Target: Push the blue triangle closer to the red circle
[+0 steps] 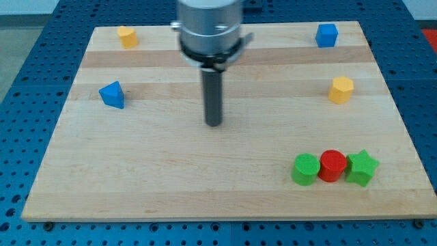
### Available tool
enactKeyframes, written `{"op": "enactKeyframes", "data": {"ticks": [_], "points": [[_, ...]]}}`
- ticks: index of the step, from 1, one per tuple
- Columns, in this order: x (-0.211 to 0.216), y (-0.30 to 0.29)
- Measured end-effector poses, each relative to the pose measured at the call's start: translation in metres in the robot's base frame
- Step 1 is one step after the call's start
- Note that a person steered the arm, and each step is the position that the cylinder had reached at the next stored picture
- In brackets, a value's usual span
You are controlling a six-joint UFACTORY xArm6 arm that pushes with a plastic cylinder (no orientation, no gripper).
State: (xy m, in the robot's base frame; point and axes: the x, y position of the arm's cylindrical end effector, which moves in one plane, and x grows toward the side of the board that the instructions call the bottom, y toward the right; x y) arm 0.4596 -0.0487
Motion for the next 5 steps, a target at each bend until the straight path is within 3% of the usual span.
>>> {"op": "enactKeyframes", "data": {"ticks": [3, 5], "points": [[-0.002, -0.177], [-0.038, -0.205]]}}
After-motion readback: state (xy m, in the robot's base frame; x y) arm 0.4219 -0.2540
